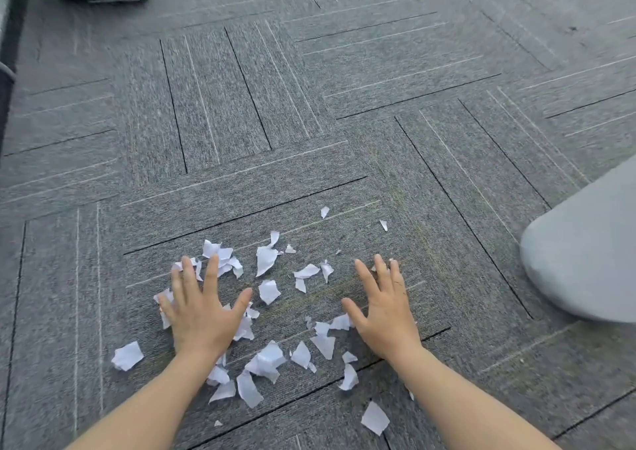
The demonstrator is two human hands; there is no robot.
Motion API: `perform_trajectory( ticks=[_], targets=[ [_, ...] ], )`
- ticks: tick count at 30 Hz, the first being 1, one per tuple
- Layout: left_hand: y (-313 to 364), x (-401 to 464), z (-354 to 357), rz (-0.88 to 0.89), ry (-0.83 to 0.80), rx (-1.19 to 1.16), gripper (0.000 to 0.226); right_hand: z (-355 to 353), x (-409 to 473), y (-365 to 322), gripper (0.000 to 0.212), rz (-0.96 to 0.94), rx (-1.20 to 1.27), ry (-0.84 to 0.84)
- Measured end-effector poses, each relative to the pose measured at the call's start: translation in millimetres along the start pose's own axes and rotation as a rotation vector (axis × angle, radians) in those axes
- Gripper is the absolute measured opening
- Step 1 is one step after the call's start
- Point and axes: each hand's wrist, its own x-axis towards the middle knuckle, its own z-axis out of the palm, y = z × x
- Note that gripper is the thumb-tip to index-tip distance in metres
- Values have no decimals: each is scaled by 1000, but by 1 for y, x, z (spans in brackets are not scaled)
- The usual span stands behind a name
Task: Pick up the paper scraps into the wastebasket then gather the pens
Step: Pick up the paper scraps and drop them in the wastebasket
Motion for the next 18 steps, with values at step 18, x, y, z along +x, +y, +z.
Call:
perform_trajectory(
  ticks=[18],
  targets=[
    [-16,11,2,441,79,-176,70,35,84,-102,98,-609,-227,-102]
  ],
)
